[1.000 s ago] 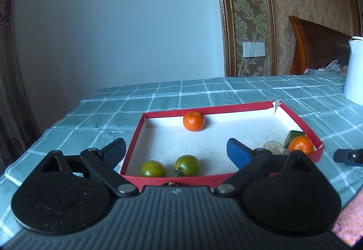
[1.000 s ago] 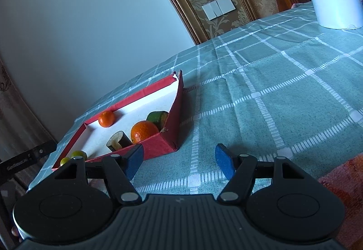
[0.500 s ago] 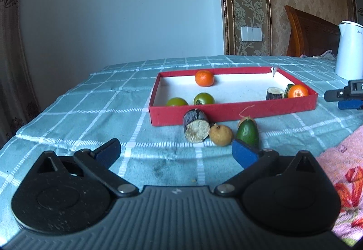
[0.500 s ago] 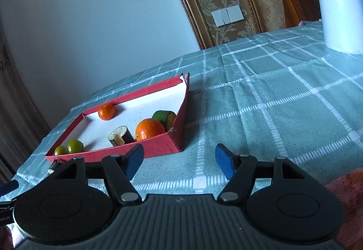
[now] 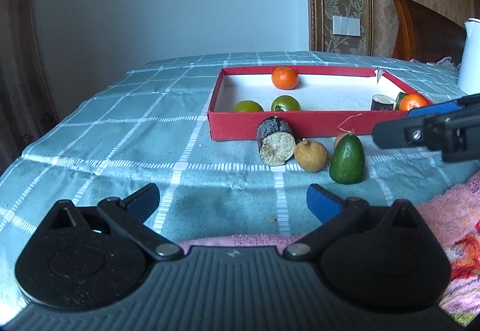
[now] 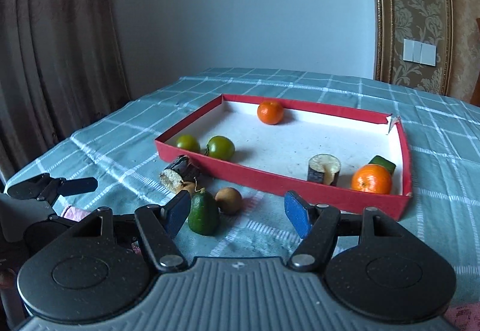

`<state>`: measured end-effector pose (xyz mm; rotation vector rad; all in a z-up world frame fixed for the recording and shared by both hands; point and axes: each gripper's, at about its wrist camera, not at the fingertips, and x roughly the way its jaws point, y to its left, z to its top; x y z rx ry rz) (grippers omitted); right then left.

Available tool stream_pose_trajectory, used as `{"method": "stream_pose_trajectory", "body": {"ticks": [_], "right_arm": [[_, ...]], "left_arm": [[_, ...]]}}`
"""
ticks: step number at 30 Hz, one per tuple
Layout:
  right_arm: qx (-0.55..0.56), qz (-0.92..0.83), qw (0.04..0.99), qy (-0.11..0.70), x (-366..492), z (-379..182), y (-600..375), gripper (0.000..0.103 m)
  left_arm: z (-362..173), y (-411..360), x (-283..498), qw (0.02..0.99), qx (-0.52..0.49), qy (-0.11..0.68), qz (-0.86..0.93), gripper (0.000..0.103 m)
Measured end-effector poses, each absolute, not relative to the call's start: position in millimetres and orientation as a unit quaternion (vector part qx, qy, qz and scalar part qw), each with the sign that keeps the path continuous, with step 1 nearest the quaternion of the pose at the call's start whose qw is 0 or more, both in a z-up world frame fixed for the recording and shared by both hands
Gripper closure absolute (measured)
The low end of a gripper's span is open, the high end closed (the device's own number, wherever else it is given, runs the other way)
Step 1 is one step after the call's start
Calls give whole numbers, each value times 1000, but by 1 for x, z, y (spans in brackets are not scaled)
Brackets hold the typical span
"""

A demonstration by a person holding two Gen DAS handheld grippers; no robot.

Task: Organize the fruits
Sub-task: 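Move the right gripper onto the green avocado and close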

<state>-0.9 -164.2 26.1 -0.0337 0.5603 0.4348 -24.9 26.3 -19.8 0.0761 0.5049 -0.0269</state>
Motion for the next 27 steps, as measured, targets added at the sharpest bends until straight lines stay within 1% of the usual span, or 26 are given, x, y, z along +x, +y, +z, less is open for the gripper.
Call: {"method": "stream_pose_trajectory", "body": {"ticks": [1,3,6,10,12,14,20,27], "right_arm": [[-22,217,935,278,0,24,-159,36],[-27,224,931,288,2,19,-152,43],[-34,230,927,294,3,14,-144,50],[-34,234,925,296,5,11,-138,54],[-35,239,923,299,7,10,-135,62],[-36,241,922,301,8,9,-132,66],[-31,243,920,305,12,7,-128,66],[-17,240,919,312,17,-5,-130,73]], "left_arm": [[-20,28,-25,968,34,249,-15,0],[-20,31,-25,968,26,248,-17,0],[-19,33,-24,968,16,249,-11,0],[-19,32,-25,968,16,249,-6,0],[-20,32,-26,968,19,250,-3,0],[-20,31,-25,967,20,252,1,0],[-20,30,-24,965,23,259,8,0],[-21,23,-22,963,51,266,20,0]]}}
